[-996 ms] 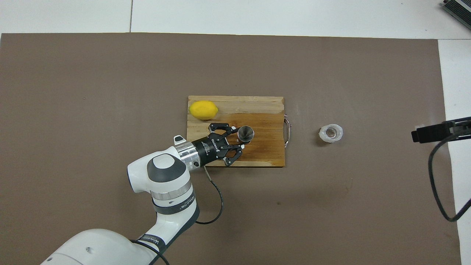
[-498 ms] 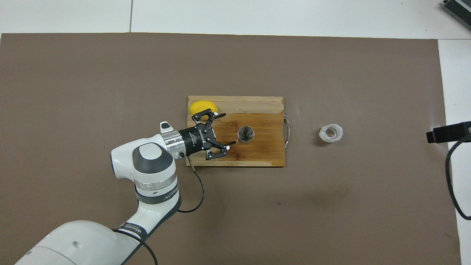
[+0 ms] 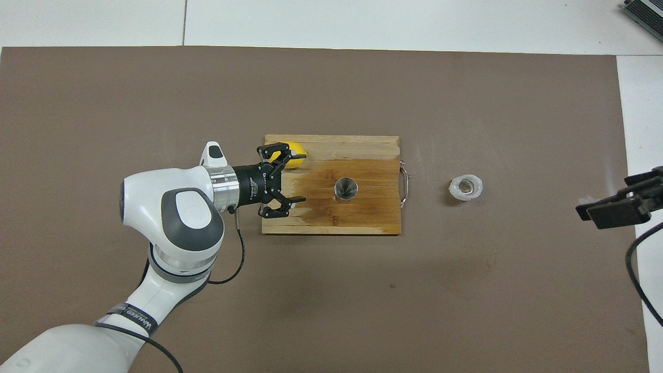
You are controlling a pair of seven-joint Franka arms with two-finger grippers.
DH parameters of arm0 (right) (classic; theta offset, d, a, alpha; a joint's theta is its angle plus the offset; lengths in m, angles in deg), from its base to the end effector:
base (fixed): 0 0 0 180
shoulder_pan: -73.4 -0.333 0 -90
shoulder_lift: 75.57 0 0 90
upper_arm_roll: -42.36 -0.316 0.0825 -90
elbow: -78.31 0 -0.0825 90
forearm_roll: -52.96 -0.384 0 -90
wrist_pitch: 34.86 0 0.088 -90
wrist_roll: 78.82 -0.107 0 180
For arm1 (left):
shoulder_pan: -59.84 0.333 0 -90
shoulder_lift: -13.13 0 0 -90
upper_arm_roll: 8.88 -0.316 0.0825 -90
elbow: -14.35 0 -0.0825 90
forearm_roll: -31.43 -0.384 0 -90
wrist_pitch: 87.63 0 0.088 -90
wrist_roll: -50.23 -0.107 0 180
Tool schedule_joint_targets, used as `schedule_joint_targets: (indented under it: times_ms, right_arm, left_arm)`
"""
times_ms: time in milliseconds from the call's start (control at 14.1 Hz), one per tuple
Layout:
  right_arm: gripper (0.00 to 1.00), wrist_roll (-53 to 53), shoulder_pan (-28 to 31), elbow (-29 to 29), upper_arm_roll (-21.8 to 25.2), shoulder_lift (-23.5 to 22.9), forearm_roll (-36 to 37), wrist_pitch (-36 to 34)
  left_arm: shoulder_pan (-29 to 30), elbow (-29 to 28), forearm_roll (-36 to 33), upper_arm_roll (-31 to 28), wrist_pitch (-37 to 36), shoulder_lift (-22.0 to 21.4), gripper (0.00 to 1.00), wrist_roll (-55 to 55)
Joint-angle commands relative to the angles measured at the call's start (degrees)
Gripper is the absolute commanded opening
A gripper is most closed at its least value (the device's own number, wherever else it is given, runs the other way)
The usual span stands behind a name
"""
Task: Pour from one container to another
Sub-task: 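Release the metal cup while the right gripper opens toward the white cup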
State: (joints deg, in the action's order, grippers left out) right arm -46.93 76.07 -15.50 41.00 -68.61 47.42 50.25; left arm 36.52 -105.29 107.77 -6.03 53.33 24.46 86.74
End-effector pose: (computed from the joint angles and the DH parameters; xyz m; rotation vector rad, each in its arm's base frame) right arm 0.5073 0.0002 0.6510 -2.9329 -0.8121 0.0036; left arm 0.5318 -0.2595 0.3466 1.8618 1.2961 -0.4254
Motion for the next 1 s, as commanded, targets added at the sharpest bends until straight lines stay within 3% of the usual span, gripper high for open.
schedule_joint_targets:
  times_ms: [0, 356, 498, 711, 925]
  right_arm:
    - [1.0, 14.6, 1.2, -4.1, 0.0, 1.6, -1.8, 3.8]
    - [1.0, 40.4, 1.8, -11.2, 0.2, 0.9, -3.9, 14.4]
    - [1.0, 47.4, 2.2, -13.5, 0.2, 0.3, -6.2, 17.8]
    - [1.0, 59.0, 5.5, -13.6, 0.2, -6.9, -14.0, 21.0]
    - [1.0, 68.5, 6.9, -13.8, 0.2, -14.3, -21.1, 22.5]
  left_arm:
    - [3.0, -2.7, -12.4, 0.0, -2.3, -4.1, 1.0, -0.6]
    - [7.4, -0.3, -46.1, -0.1, -5.0, -5.4, 1.0, -8.2]
    - [9.6, 3.6, -59.5, -0.1, -10.8, -4.9, 1.0, -16.0]
    - [13.6, 7.1, -65.7, -0.3, -17.8, -5.6, 1.0, -28.5]
    - [14.7, 8.3, -73.5, -0.9, -19.9, -9.9, 1.0, -31.7]
